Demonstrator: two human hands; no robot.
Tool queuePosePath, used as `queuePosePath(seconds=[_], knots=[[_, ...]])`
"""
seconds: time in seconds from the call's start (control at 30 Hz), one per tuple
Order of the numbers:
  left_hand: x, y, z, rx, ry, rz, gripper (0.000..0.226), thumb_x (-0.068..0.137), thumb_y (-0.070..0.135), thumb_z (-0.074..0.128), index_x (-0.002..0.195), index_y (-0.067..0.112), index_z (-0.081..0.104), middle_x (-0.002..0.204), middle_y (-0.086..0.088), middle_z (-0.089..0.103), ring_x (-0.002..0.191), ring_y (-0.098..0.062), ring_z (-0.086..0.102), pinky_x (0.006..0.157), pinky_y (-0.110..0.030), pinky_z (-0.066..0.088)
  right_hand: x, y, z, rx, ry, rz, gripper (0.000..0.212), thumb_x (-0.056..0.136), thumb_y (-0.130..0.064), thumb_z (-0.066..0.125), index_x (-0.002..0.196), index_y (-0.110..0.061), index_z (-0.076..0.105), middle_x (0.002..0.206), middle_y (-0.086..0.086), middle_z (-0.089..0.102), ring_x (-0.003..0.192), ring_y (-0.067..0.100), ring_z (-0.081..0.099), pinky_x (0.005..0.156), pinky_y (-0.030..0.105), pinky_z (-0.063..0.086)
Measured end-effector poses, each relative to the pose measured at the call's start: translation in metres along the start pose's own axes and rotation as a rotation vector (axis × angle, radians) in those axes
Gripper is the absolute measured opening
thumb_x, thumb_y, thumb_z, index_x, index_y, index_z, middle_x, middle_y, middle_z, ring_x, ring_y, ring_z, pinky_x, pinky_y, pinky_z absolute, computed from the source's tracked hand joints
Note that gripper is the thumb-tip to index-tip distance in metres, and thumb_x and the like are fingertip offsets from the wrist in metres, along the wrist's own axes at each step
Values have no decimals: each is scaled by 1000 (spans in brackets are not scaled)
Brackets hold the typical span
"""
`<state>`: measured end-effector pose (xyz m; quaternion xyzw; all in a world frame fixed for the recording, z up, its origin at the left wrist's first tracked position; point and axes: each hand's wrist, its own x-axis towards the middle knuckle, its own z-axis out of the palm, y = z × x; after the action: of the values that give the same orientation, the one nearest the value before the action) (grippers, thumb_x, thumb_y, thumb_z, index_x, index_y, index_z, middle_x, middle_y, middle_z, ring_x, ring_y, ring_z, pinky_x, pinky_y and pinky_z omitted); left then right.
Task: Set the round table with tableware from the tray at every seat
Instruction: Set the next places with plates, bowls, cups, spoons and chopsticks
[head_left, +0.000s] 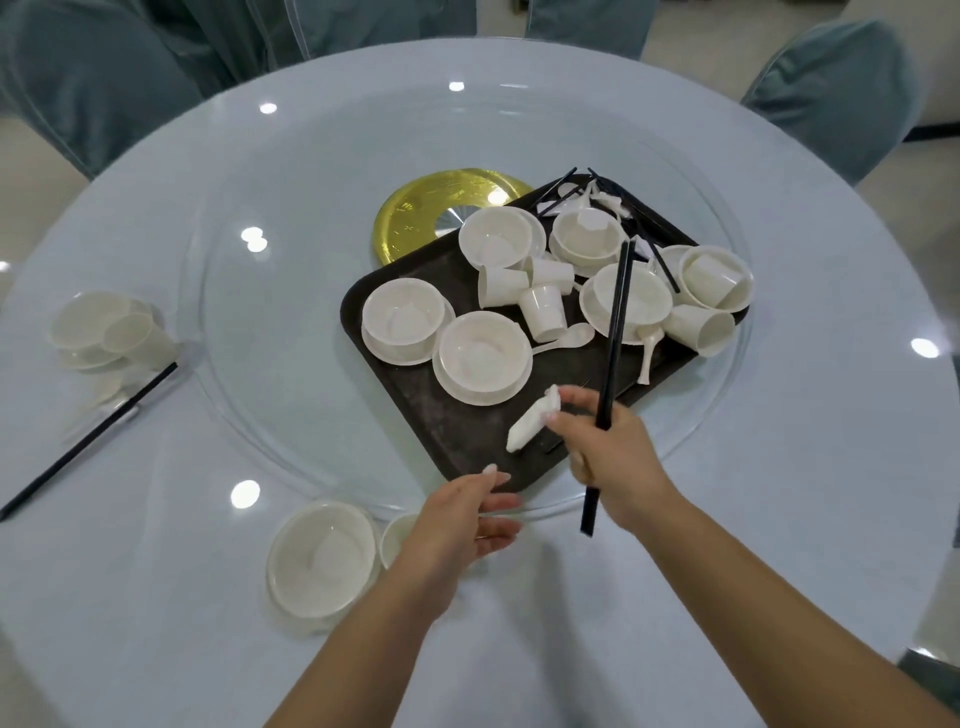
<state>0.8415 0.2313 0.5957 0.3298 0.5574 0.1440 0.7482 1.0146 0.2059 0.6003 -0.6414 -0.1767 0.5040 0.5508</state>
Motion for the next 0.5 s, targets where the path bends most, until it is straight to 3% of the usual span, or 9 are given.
queuePosePath(seconds=[0.1,0.2,0.27,0.4,0.5], knots=[[-14,-6,0,-119,-69,-11,34,99,38,51,110,11,67,99,-10,75,79,-22,72,73,-33,57,-37,18,10,81,-148,87,23,89,-10,66,109,-20,71,48,0,40,38,9,29,36,19,28],[-27,-18,-11,-186,-14,64,26,98,26,55,107,7,69,88,-7,75,71,-17,70,69,-28,57,-62,32,14,45,-232,146,23,89,-10,65,109,-21,71,52,3,42,41,10,30,38,20,28],[-34,-29,-23,-171,58,98,19,95,22,60,100,7,71,82,-7,72,68,-16,68,67,-27,57,-71,41,13,4,-207,191,19,90,-10,64,105,-19,72,56,4,49,41,10,32,38,20,27],[-45,-58,-47,11,141,127,15,89,19,69,98,7,70,93,-10,71,80,-20,69,71,-27,57,-88,62,15,-263,-152,188,9,89,-22,68,98,-19,71,72,6,70,44,9,44,42,21,35],[-53,-85,-61,28,124,88,13,88,11,69,98,4,67,96,-12,72,79,-18,71,72,-25,57,-102,86,20,-463,-143,129,7,88,-23,69,94,-19,69,72,0,74,52,1,61,49,10,40]])
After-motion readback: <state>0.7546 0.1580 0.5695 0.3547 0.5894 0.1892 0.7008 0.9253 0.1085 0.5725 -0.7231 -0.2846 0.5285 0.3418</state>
